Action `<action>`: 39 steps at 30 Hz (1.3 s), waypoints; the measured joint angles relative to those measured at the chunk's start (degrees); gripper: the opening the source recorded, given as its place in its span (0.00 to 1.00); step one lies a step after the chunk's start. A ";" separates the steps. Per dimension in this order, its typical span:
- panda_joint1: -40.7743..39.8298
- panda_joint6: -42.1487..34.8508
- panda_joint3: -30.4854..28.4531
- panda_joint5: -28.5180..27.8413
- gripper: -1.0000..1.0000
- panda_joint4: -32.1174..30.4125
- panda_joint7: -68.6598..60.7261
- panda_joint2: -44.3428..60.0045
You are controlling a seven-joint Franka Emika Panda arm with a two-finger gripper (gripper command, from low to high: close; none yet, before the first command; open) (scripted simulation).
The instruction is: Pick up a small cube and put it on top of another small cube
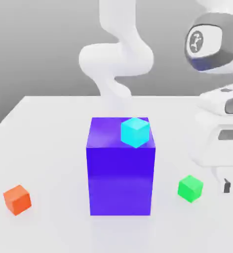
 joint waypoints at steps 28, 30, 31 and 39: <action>4.36 4.73 3.84 3.86 0.00 -6.12 3.72 7.69; 3.68 5.51 5.33 5.74 0.00 -10.24 3.11 4.18; 3.42 5.92 6.00 6.78 0.00 -12.31 2.73 2.42; 3.18 9.33 9.73 15.60 0.00 -28.92 -0.63 -11.84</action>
